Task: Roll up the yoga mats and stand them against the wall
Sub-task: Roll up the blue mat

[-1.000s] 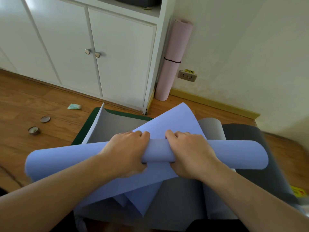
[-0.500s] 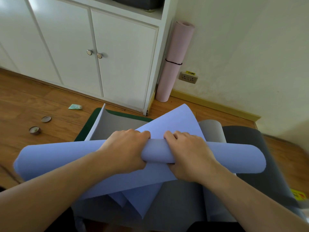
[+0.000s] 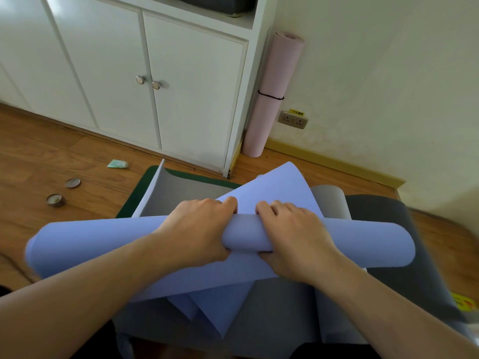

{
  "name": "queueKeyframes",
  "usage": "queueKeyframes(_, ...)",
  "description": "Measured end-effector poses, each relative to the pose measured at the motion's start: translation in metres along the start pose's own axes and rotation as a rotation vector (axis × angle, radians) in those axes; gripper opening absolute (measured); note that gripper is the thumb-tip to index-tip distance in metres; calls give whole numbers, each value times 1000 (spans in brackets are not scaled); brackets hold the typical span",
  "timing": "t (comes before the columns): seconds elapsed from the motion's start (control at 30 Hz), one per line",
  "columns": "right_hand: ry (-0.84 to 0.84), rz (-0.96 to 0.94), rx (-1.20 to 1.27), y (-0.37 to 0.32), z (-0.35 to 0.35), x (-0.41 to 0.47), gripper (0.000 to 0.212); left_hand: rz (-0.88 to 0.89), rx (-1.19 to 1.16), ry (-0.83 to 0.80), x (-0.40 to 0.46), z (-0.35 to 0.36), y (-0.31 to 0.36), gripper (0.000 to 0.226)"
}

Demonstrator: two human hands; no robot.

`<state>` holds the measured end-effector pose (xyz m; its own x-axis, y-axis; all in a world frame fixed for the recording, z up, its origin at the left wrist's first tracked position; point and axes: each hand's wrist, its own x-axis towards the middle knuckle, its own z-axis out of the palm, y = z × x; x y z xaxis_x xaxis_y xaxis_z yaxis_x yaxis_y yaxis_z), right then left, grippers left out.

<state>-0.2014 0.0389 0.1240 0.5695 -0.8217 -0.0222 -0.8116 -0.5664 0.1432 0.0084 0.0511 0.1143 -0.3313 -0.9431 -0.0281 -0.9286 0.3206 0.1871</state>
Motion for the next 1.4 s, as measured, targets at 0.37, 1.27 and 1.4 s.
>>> queueKeyframes(0.37,-7,28,93,1,0,-2,56,103,119,152,-2,11,8,51)
queueKeyframes(1.27,-67,98,92,-8,-4,0,49,142,87,149,-5,2,0,57)
queueKeyframes(1.4,-111,112,134,-3,-1,1,48,120,154,162,-1,8,4,74)
